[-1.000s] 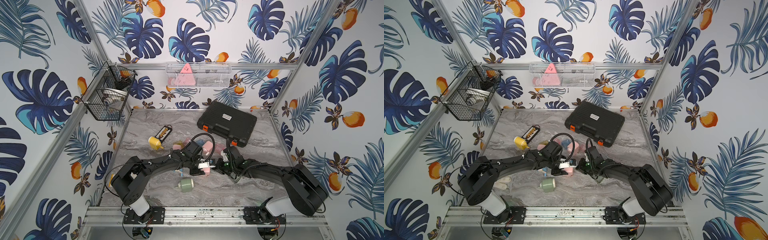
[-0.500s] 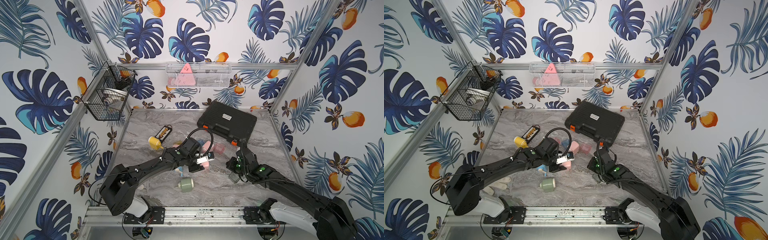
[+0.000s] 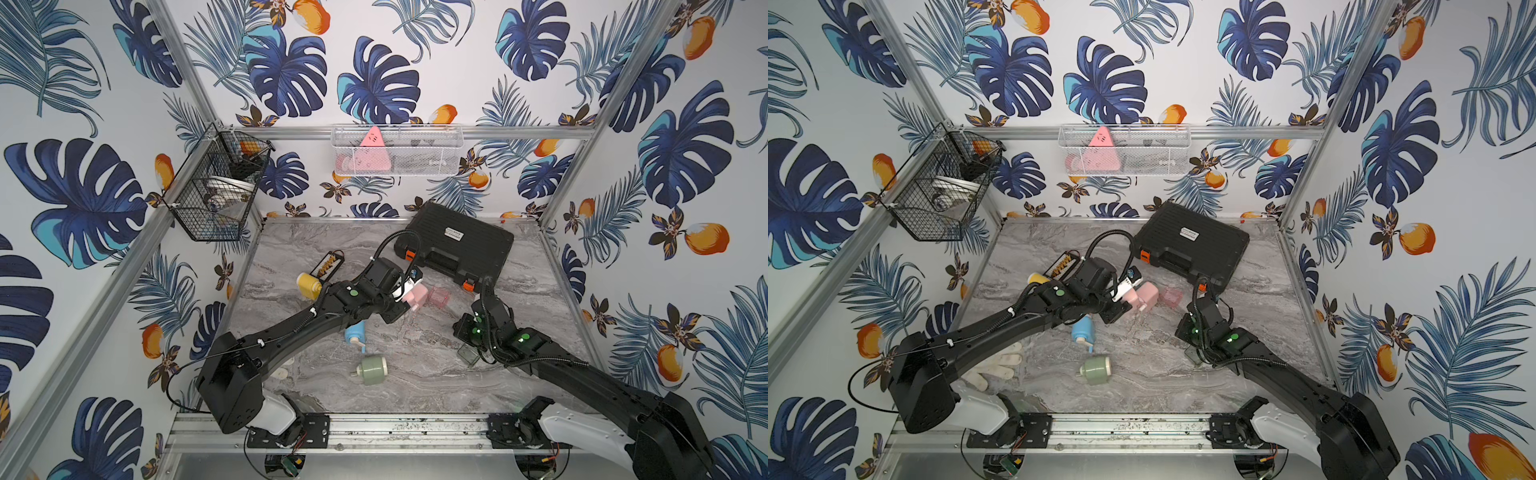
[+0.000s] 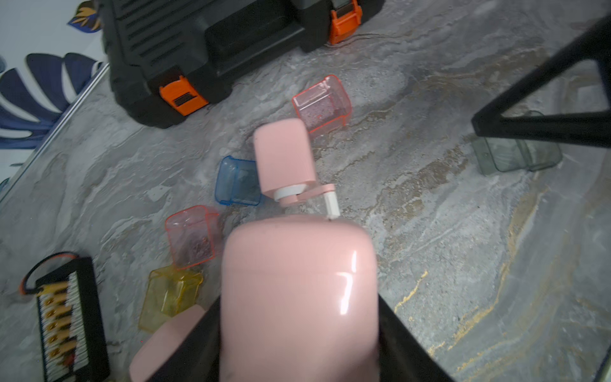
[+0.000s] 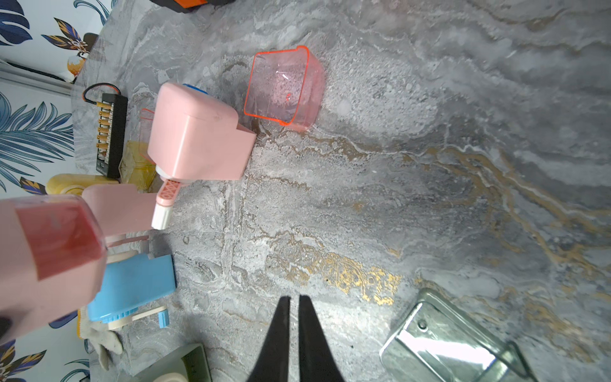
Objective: Put the tray back into the pencil sharpener
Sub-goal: Place the pencil sharpener at the center of the board.
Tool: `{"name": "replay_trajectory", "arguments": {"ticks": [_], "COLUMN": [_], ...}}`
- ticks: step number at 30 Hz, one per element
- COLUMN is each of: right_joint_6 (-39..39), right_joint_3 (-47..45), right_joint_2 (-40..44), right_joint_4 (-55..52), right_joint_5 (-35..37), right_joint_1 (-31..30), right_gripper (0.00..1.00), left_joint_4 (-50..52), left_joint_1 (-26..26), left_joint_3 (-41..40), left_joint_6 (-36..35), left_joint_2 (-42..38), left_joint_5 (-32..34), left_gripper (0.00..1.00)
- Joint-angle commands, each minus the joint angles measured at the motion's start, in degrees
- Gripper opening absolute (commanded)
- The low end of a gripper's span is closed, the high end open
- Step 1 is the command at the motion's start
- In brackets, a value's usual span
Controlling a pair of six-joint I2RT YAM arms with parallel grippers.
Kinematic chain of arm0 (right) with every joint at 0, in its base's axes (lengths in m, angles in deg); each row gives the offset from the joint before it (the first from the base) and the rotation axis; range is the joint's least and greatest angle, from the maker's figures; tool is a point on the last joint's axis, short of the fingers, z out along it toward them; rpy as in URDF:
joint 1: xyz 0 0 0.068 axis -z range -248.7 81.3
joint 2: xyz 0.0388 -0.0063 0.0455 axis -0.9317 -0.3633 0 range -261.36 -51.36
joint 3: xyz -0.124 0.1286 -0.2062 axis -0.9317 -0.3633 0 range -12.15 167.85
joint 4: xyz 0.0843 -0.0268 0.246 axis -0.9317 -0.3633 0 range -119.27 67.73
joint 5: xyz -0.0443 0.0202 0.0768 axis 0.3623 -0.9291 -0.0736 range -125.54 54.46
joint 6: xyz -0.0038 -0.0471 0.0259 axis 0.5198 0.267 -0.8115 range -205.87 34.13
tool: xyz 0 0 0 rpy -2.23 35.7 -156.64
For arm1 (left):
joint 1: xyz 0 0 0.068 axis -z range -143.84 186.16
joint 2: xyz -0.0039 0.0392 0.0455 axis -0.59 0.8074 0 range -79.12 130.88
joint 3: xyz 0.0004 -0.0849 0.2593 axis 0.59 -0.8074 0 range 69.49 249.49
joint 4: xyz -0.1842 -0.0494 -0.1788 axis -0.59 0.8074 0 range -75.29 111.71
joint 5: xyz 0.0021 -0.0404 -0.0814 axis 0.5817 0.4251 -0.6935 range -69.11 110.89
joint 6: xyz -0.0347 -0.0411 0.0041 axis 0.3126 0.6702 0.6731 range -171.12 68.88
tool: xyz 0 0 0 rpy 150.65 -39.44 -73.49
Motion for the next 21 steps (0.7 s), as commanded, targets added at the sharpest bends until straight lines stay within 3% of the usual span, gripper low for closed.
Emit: {"name": "replay_trajectory", "arguments": {"ticks": [1, 7, 15, 21], "right_joint_6": [0.7, 1.4, 1.6, 1.3], "right_joint_3": [0.6, 1.0, 1.2, 1.0], "right_joint_2": [0.0, 0.7, 1.9, 2.2], "right_joint_4": [-0.4, -1.2, -1.6, -1.7], "right_joint_5": [1.3, 2.2, 3.0, 3.2], "right_joint_1": [-0.1, -0.1, -0.1, -0.1], "right_gripper": [0.11, 0.13, 0.14, 0.14], "left_joint_4": [1.1, 6.4, 4.3, 6.3], "left_joint_1": [-1.2, -6.9, -15.9, -17.7], "left_joint_3": [3.6, 11.7, 17.9, 25.6], "left_joint_6": [9.4, 18.3, 28.8, 32.4], "left_joint_2": [1.5, 7.3, 15.8, 25.0], "left_joint_5": [8.7, 9.1, 5.7, 9.3], "left_gripper": [0.00, 0.00, 0.00, 0.00]}}
